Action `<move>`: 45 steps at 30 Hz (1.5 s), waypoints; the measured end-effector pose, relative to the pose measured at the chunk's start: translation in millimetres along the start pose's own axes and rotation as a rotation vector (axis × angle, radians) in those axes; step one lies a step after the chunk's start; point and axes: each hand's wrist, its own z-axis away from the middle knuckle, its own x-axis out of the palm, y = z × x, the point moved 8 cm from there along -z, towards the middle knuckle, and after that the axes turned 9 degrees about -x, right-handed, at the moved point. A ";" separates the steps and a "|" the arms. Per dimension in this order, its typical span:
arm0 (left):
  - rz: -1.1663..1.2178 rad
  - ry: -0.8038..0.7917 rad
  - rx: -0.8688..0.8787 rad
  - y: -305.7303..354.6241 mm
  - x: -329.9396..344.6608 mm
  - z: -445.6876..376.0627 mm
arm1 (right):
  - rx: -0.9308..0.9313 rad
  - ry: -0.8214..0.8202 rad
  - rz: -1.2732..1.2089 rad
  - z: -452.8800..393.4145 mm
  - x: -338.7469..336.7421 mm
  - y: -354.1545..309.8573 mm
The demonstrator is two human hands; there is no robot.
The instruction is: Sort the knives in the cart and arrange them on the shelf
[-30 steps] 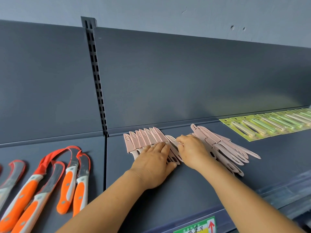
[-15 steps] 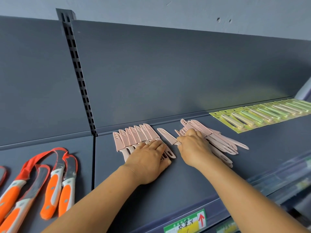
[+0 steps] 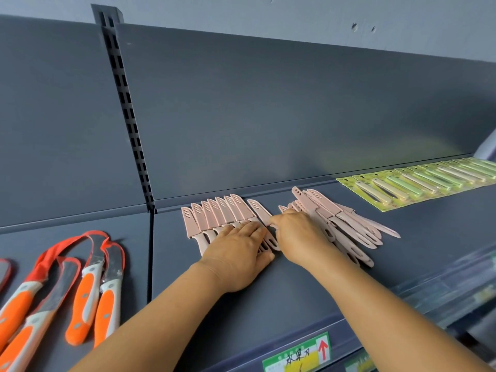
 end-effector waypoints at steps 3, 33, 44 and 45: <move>0.016 0.001 0.000 0.3 -0.1 0.5 | 0.035 0.040 -0.047 -6.7 -4.4 0.6; -0.011 -0.033 0.055 20.1 -7.8 -5.0 | 0.048 -0.005 -0.049 34.1 -17.1 53.6; -0.028 -0.049 0.022 28.2 -3.4 -7.6 | -0.003 0.018 0.006 26.4 -10.7 55.4; -0.021 -0.048 0.018 27.7 -3.1 -7.1 | -0.008 0.028 -0.006 29.4 -11.1 52.8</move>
